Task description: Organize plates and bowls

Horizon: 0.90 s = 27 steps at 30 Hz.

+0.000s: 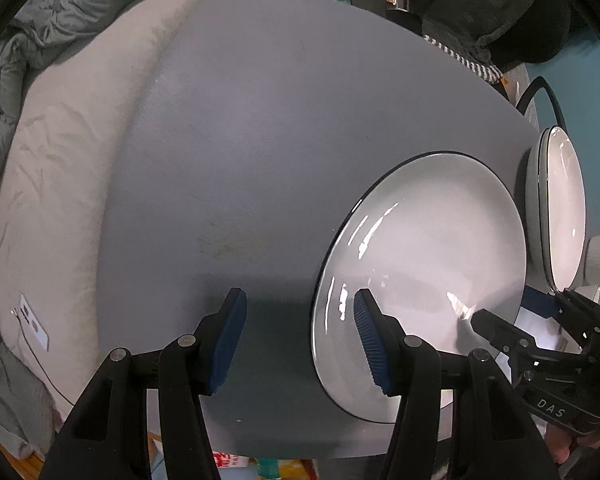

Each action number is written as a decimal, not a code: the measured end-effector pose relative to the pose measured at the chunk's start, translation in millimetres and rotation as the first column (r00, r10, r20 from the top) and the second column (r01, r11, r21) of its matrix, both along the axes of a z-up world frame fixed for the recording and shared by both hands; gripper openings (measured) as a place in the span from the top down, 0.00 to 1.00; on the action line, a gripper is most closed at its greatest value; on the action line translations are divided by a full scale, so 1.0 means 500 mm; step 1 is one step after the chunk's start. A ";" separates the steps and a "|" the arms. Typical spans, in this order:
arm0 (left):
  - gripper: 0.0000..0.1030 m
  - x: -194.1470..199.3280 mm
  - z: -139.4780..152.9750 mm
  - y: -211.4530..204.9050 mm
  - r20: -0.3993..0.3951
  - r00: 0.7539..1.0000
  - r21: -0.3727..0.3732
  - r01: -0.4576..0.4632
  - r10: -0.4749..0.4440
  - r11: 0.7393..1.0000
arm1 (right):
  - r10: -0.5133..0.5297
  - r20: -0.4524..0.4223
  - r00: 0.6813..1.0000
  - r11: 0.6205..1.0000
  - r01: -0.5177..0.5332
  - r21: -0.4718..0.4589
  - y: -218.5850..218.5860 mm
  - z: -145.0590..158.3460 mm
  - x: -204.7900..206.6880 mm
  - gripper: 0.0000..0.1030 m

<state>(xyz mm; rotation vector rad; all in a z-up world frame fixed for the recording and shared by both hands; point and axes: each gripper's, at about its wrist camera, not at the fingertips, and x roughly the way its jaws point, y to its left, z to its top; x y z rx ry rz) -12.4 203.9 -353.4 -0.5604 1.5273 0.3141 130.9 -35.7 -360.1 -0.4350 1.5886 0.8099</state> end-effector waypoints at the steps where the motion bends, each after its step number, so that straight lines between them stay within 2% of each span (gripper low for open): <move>1: 0.45 0.000 -0.002 -0.001 -0.003 1.000 -0.005 -0.002 0.002 1.000 | -0.004 -0.004 1.000 1.000 0.004 -0.001 0.000 -0.002 0.002 0.42; 4: 0.45 -0.003 -0.006 0.002 -0.010 1.000 -0.023 -0.010 0.010 1.000 | -0.022 -0.033 0.999 1.000 0.022 0.008 0.003 -0.007 0.003 0.42; 6: 0.49 -0.004 -0.005 0.001 -0.008 1.000 -0.016 -0.008 0.008 1.000 | -0.026 -0.048 0.999 1.000 0.027 0.015 0.001 -0.008 0.001 0.44; 8: 0.54 -0.004 -0.006 0.000 -0.016 1.000 -0.011 -0.002 0.002 1.000 | -0.018 -0.037 0.999 1.000 0.018 0.008 0.003 -0.007 -0.003 0.46; 10: 0.55 -0.004 -0.009 -0.001 -0.025 1.000 -0.017 -0.004 0.004 1.000 | -0.012 -0.029 1.000 1.000 0.012 0.000 0.004 -0.008 -0.005 0.49; 12: 0.57 -0.003 -0.012 0.001 -0.027 1.000 -0.033 -0.015 0.014 0.999 | -0.011 -0.027 1.000 1.000 0.010 -0.010 0.005 -0.010 -0.006 0.56; 17: 0.73 0.003 -0.006 -0.015 -0.025 1.000 -0.047 0.000 -0.001 0.999 | -0.016 -0.028 0.999 0.999 0.015 -0.034 -0.003 -0.010 0.002 0.68; 21: 0.71 0.013 0.002 -0.039 -0.048 0.997 0.013 0.055 -0.054 0.998 | -0.010 -0.027 1.000 0.999 0.009 -0.039 -0.001 -0.008 -0.004 0.70; 27: 0.73 0.012 0.004 -0.035 -0.047 0.998 0.020 0.030 -0.029 0.999 | -0.017 -0.043 0.999 0.999 0.015 -0.036 -0.003 -0.005 -0.007 0.75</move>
